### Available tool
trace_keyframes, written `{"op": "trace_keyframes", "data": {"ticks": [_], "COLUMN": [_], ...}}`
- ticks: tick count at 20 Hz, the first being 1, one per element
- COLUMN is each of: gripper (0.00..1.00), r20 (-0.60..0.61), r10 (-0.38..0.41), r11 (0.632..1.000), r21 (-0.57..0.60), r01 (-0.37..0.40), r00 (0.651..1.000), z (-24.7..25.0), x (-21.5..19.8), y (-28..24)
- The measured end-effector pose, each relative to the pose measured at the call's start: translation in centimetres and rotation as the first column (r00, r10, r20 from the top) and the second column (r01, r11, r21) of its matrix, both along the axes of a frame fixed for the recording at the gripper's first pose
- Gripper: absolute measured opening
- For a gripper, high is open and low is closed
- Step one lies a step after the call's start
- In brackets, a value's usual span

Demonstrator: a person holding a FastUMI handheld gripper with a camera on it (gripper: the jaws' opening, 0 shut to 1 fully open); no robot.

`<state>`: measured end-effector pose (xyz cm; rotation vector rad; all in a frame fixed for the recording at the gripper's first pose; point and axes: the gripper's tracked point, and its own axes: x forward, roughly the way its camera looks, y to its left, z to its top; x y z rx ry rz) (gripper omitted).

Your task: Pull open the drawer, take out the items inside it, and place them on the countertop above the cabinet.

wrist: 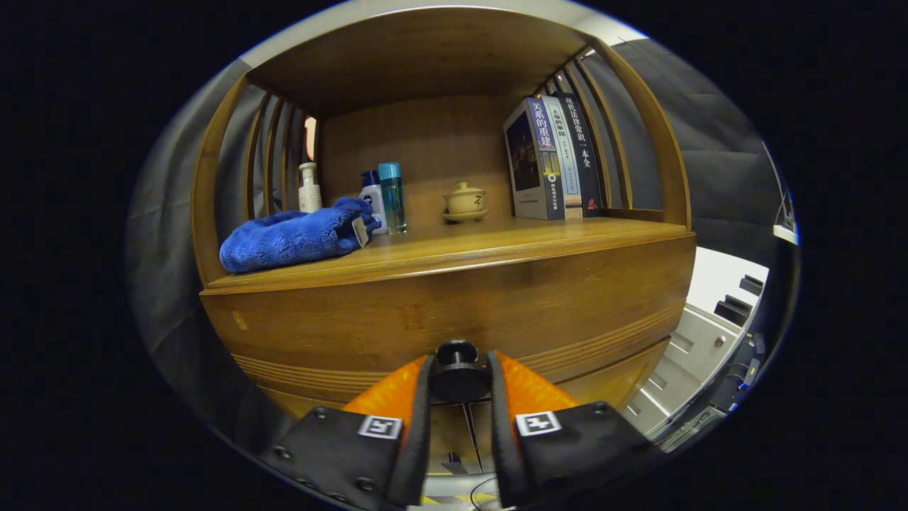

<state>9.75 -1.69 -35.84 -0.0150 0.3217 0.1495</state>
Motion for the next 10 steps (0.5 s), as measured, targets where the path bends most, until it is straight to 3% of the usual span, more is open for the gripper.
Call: {"op": "trace_keyframes", "data": {"ticks": [3,10], "gripper": [0.33,0.33], "r20": [-0.003,-0.023], "r10": [-0.028,-0.02], "r11": [0.999,1.0], "r21": [-0.028,-0.021], "r01": [0.028,0.02], "r00": [1.0,1.0], "z": [0.0,0.5], "x": [-0.5,-3.9], "y": [0.0,-0.9]}}
